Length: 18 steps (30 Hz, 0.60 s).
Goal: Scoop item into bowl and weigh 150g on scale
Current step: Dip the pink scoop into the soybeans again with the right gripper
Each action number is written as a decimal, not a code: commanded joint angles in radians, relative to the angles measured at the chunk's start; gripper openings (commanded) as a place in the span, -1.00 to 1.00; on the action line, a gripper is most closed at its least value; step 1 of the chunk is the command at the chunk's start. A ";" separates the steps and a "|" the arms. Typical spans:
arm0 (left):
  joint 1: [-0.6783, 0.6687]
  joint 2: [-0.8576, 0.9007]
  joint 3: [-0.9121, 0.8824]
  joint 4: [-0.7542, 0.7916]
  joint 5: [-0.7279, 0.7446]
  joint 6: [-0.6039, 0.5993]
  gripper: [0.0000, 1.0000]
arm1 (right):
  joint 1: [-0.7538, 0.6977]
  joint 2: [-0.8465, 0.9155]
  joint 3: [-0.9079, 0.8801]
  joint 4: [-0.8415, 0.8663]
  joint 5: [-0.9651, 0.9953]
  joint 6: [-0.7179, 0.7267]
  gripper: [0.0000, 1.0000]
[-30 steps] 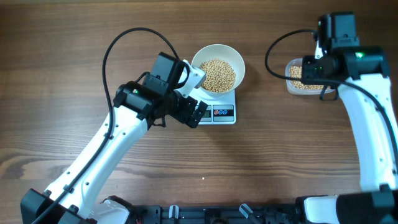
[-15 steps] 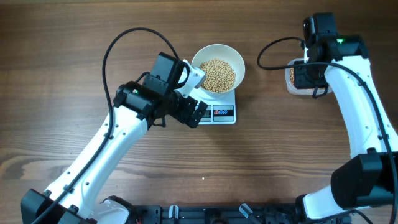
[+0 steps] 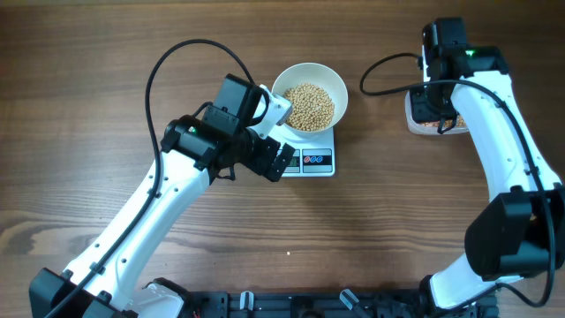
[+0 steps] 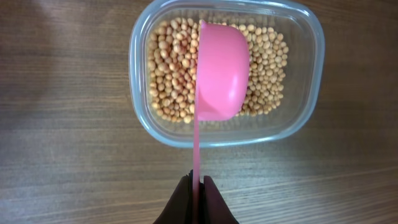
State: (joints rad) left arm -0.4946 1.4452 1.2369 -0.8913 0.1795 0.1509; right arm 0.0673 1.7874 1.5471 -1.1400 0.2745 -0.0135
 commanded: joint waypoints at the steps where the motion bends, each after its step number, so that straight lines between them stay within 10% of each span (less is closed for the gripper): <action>1: 0.006 -0.022 0.014 0.000 -0.006 -0.010 1.00 | 0.003 0.029 -0.005 0.014 -0.003 -0.019 -0.91; 18: 0.006 -0.022 0.014 0.000 -0.006 -0.010 1.00 | -0.002 0.029 -0.005 0.016 -0.267 -0.061 -0.91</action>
State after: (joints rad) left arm -0.4946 1.4448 1.2369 -0.8913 0.1795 0.1509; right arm 0.0662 1.8000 1.5471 -1.1198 0.0875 -0.0658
